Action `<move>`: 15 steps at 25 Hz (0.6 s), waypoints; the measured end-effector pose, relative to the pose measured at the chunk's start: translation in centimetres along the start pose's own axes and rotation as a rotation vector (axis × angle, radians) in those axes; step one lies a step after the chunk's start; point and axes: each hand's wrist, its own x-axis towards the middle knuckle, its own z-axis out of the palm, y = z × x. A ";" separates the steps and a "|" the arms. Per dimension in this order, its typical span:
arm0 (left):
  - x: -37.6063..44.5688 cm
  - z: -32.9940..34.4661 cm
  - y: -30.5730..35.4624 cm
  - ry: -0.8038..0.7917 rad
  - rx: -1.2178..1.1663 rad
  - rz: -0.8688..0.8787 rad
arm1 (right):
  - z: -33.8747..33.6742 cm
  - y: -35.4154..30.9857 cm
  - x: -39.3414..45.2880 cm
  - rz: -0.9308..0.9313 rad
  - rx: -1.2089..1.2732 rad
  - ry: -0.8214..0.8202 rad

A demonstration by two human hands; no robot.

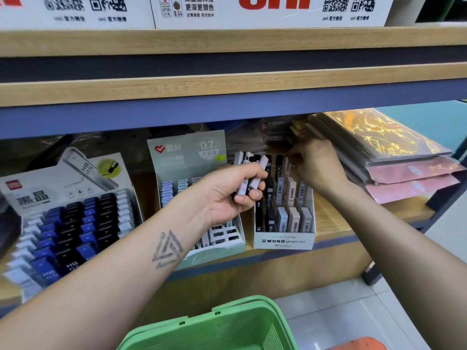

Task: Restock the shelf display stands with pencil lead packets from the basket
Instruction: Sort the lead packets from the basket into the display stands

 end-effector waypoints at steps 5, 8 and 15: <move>-0.4 -0.2 -0.3 -0.056 -0.011 -0.009 | -0.9 -0.5 -0.3 -0.008 -0.061 -0.066; -0.6 -0.3 -0.4 -0.074 -0.001 -0.011 | -3.4 -2.7 -0.8 0.177 0.412 -0.097; -0.8 0.1 -0.9 -0.023 0.065 0.006 | -4.9 -4.2 -2.4 0.439 1.112 -0.389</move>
